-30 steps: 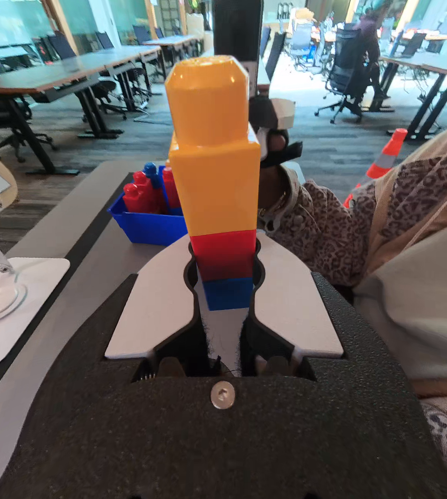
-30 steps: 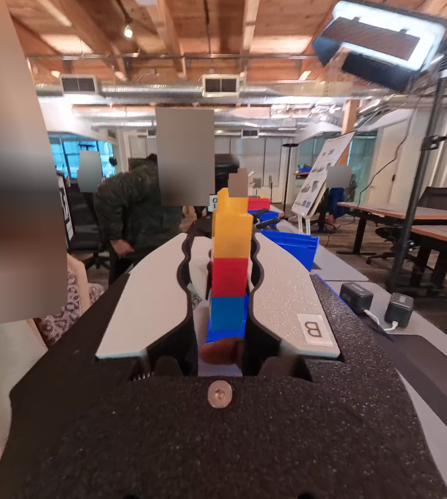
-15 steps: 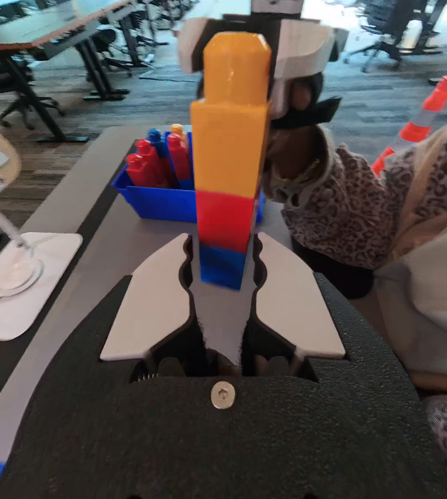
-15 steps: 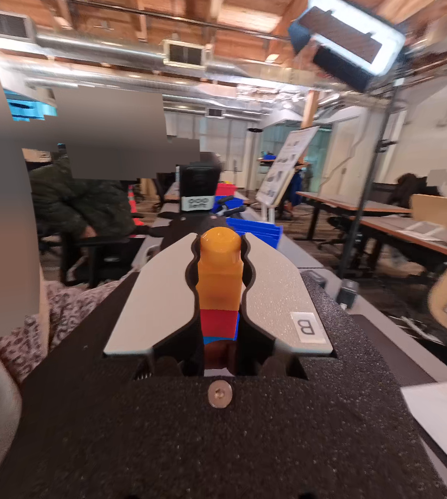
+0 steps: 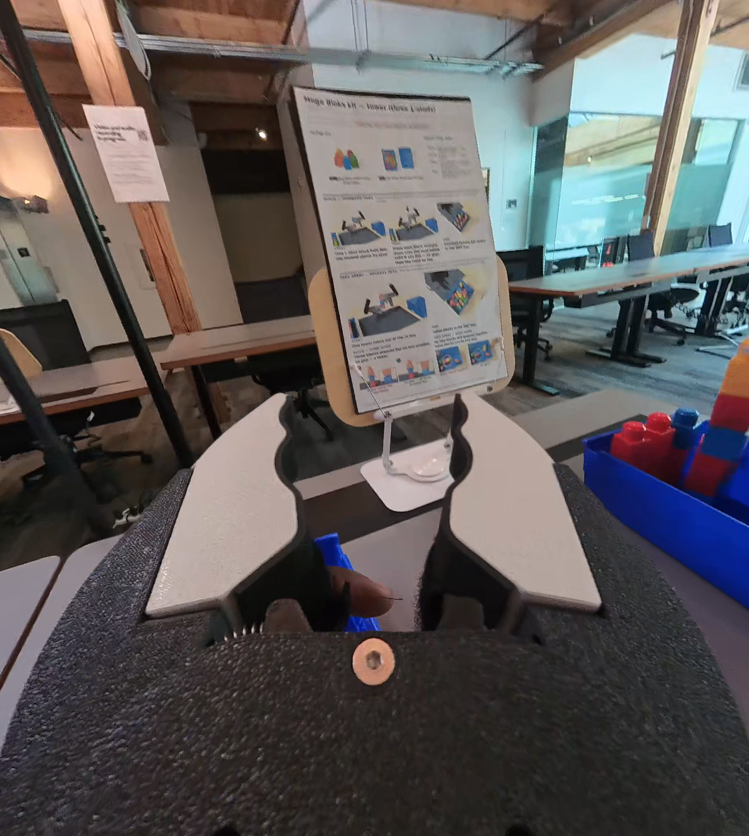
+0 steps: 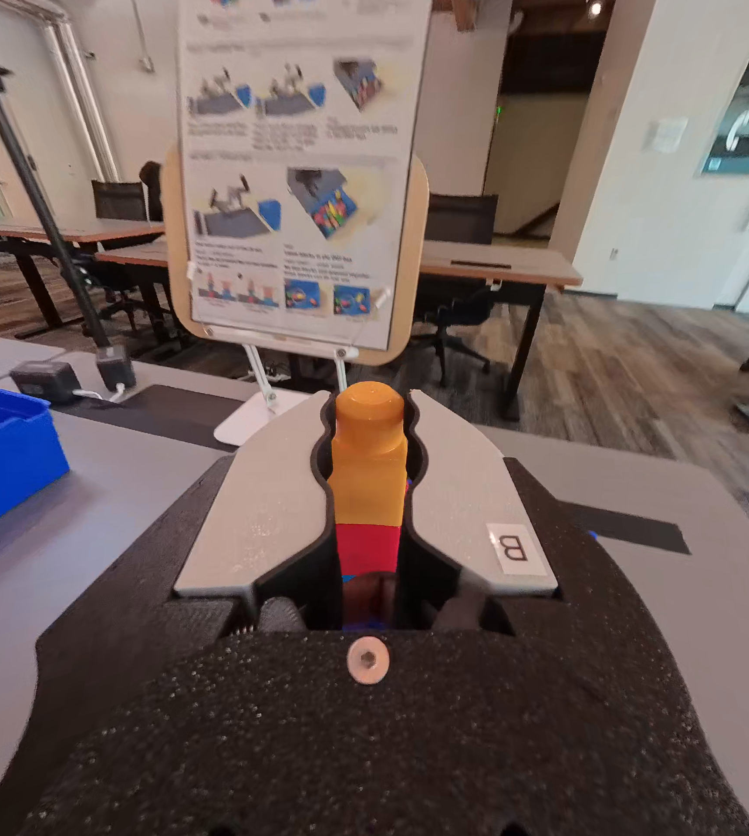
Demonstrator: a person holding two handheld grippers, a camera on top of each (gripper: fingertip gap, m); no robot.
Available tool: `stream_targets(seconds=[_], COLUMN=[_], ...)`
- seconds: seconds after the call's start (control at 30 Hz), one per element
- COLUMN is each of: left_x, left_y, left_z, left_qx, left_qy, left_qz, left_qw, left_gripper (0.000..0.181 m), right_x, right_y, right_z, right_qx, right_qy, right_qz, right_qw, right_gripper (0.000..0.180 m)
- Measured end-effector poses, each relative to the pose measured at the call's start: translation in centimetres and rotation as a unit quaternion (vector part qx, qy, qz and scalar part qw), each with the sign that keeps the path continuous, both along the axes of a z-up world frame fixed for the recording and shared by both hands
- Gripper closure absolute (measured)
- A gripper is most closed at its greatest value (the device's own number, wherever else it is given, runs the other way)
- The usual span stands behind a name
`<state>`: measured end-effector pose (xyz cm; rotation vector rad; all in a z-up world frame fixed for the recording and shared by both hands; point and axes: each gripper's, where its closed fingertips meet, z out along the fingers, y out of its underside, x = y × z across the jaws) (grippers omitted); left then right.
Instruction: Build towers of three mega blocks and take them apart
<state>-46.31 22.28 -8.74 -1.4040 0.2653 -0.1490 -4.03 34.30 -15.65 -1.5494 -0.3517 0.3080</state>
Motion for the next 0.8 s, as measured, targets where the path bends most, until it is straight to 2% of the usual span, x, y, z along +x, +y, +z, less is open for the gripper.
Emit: stream_targets(seconds=[0.2, 0.37, 0.5, 0.8], left_x=[-0.9, -0.4, 0.1, 0.2], left_y=[-0.5, -0.5, -0.5, -0.3], left_z=[0.5, 0.4, 0.4, -0.2], left_qx=[0.017, 0.022, 0.024, 0.010], left_qy=[-0.004, 0.013, 0.025, 0.043], left_qz=[0.014, 0.007, -0.001, 0.002], left_qw=[1.000, 1.000, 0.999, 0.999], left_gripper=[0.120, 0.121, 0.122, 0.123], right_x=[0.1, -0.6, -0.9, -0.2], right_y=[3.9, 4.7, 4.9, 5.1], right_z=[-6.6, -9.3, -11.8, -12.7], right_qx=[-0.062, -0.087, -0.107, -0.112], right_qy=[-0.020, -0.050, -0.113, -0.116], right_qz=[-0.024, -0.003, 0.014, 0.005], right_qw=[0.998, 0.995, 0.988, 0.987], right_gripper=[0.152, 0.152, 0.151, 0.151])
